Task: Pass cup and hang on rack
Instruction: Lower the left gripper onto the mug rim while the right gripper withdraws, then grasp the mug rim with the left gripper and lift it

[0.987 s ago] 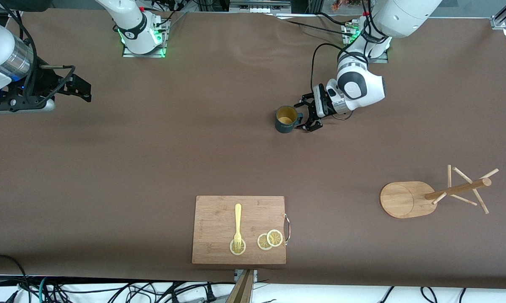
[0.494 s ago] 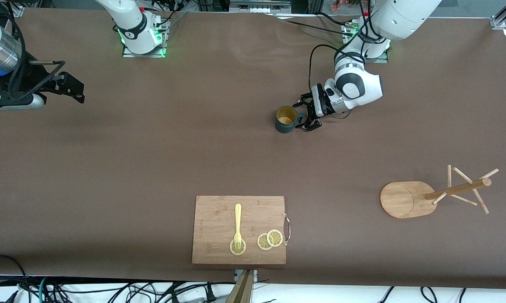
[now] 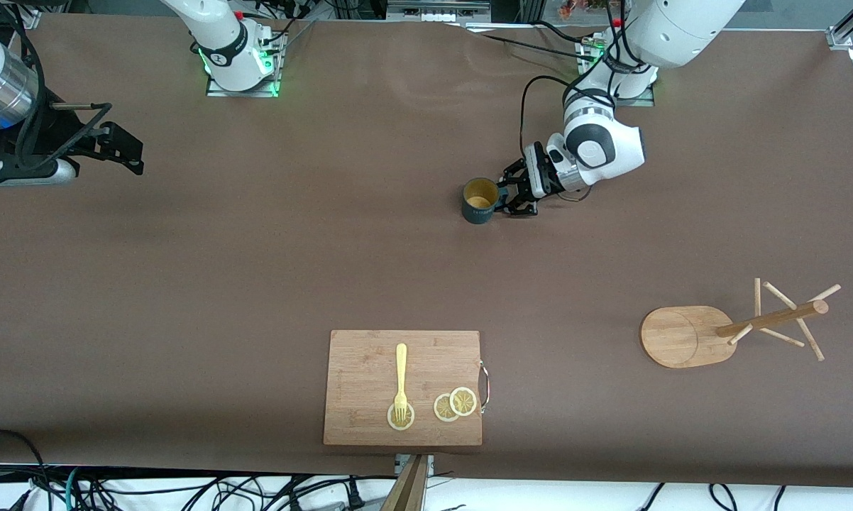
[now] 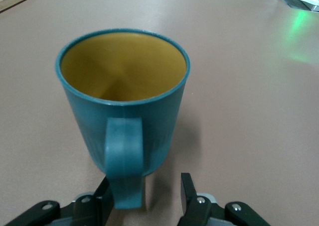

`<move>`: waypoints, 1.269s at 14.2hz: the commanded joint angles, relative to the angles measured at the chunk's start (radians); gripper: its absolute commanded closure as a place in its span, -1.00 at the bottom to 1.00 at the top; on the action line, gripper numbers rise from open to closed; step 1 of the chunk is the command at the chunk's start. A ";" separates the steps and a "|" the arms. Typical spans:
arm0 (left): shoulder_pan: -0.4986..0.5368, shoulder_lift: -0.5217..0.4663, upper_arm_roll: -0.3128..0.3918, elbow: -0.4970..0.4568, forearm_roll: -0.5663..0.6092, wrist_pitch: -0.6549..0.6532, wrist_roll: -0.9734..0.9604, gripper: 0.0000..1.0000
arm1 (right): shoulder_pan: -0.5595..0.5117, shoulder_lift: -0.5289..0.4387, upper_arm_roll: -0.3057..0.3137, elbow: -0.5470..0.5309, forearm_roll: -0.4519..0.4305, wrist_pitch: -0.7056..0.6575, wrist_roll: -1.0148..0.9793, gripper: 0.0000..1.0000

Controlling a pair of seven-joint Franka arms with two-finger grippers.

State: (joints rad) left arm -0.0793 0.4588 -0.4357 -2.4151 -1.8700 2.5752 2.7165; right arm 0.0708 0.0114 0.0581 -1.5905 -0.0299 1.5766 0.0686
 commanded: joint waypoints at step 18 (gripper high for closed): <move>0.142 -0.221 -0.008 0.017 0.256 -0.012 -0.730 1.00 | -0.008 0.007 0.006 0.012 -0.008 -0.026 -0.007 -1.00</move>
State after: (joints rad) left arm 0.0147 0.2993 -0.4332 -2.3813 -1.7135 2.5833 2.1632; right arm 0.0707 0.0161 0.0579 -1.5905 -0.0299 1.5639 0.0673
